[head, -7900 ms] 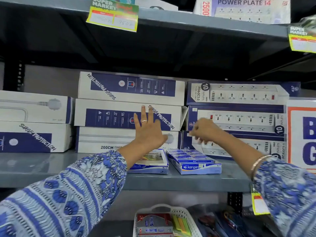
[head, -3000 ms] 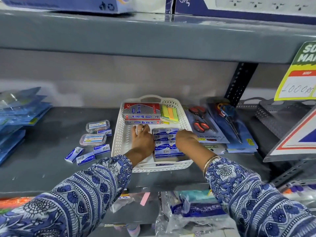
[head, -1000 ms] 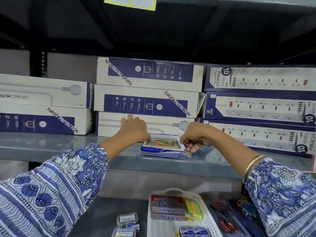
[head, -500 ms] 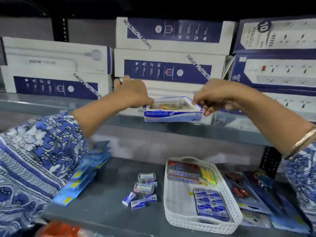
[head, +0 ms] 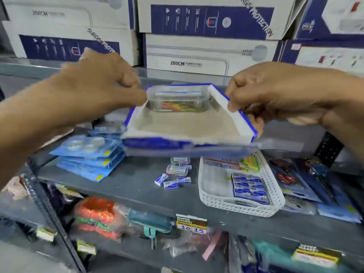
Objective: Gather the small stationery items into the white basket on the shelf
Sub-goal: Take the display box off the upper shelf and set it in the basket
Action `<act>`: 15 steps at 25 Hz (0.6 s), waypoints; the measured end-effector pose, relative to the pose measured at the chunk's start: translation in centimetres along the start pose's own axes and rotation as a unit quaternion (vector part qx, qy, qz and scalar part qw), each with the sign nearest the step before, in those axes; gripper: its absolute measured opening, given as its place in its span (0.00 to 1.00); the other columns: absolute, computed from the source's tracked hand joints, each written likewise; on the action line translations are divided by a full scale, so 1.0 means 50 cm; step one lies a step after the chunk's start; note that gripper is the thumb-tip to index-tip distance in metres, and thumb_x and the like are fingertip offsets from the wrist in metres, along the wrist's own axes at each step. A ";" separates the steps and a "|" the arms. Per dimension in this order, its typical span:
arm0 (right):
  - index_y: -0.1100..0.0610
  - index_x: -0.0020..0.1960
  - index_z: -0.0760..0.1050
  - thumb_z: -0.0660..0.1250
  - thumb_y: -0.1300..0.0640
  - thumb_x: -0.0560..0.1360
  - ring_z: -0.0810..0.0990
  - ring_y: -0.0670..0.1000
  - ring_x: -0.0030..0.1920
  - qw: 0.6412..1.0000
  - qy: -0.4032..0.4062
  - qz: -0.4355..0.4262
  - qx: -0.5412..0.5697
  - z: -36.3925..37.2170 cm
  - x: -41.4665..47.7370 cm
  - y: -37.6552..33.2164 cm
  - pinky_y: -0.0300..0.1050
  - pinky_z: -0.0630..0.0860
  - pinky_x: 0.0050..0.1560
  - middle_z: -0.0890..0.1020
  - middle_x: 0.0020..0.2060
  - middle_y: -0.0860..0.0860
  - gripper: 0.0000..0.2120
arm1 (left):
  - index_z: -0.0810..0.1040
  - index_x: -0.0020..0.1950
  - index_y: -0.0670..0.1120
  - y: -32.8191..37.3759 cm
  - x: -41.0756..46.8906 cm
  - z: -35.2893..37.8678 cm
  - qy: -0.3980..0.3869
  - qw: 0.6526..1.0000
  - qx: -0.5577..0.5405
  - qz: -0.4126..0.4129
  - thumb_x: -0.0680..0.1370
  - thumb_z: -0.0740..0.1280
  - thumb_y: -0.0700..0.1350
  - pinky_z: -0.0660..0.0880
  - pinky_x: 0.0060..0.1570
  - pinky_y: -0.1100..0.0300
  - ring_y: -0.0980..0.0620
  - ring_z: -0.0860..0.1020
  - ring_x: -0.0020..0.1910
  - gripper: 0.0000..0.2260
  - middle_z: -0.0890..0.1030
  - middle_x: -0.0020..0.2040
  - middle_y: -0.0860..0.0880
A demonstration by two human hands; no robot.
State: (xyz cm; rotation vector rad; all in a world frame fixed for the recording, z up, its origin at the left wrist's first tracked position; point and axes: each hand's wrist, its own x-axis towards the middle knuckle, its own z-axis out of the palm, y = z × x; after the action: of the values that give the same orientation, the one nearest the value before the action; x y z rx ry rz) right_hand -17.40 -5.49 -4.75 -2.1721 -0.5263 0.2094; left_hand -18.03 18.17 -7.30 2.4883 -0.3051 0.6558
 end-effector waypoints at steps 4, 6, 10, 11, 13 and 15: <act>0.63 0.40 0.68 0.59 0.72 0.73 0.73 0.45 0.13 0.996 -0.066 0.019 0.058 0.053 -0.018 0.049 0.33 0.70 0.15 0.76 0.15 0.53 0.07 | 0.77 0.33 0.57 -0.044 -0.081 0.035 0.003 0.999 0.029 0.036 0.57 0.59 0.62 0.69 0.55 0.36 0.43 0.75 0.48 0.14 0.77 0.43 0.59; 0.63 0.42 0.68 0.59 0.73 0.73 0.73 0.46 0.13 0.994 -0.080 0.040 0.070 0.073 -0.015 0.084 0.34 0.70 0.16 0.76 0.16 0.53 0.07 | 0.76 0.27 0.57 -0.053 -0.103 0.068 0.000 1.000 0.029 0.000 0.55 0.56 0.63 0.62 0.58 0.47 0.50 0.70 0.52 0.15 0.76 0.43 0.61; 0.62 0.42 0.66 0.58 0.73 0.74 0.74 0.47 0.14 0.991 -0.054 0.092 0.080 0.099 0.016 0.176 0.33 0.70 0.16 0.76 0.20 0.57 0.08 | 0.67 0.20 0.57 -0.069 -0.103 0.175 -0.026 0.994 0.092 -0.057 0.55 0.51 0.64 0.46 0.42 0.61 0.53 0.64 0.55 0.14 0.73 0.48 0.61; 0.61 0.43 0.65 0.58 0.73 0.74 0.74 0.47 0.14 0.991 -0.039 0.104 0.075 0.101 0.028 0.205 0.34 0.70 0.16 0.75 0.22 0.59 0.08 | 0.67 0.21 0.57 -0.080 -0.090 0.212 -0.043 0.992 0.102 -0.065 0.57 0.52 0.63 0.47 0.42 0.60 0.53 0.64 0.57 0.13 0.71 0.49 0.60; 0.61 0.44 0.66 0.58 0.73 0.73 0.74 0.47 0.15 0.990 -0.010 0.127 0.058 0.099 0.054 0.268 0.36 0.71 0.17 0.74 0.24 0.60 0.08 | 0.72 0.25 0.55 -0.100 -0.060 0.289 -0.077 0.987 0.119 -0.081 0.62 0.58 0.59 0.49 0.45 0.58 0.51 0.63 0.60 0.11 0.70 0.51 0.59; 0.60 0.44 0.66 0.58 0.72 0.73 0.75 0.47 0.15 0.987 0.021 0.152 0.042 0.091 0.080 0.334 0.36 0.72 0.18 0.75 0.24 0.60 0.08 | 0.80 0.33 0.51 -0.109 -0.027 0.370 -0.084 0.986 0.129 -0.071 0.69 0.63 0.53 0.48 0.45 0.58 0.50 0.63 0.61 0.10 0.71 0.55 0.56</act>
State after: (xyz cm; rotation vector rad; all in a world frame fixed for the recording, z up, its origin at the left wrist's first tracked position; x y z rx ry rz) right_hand -10.36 -9.37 -20.63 -2.1619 -0.1567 0.3430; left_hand -10.13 12.47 -23.97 2.7887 -0.1071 0.4502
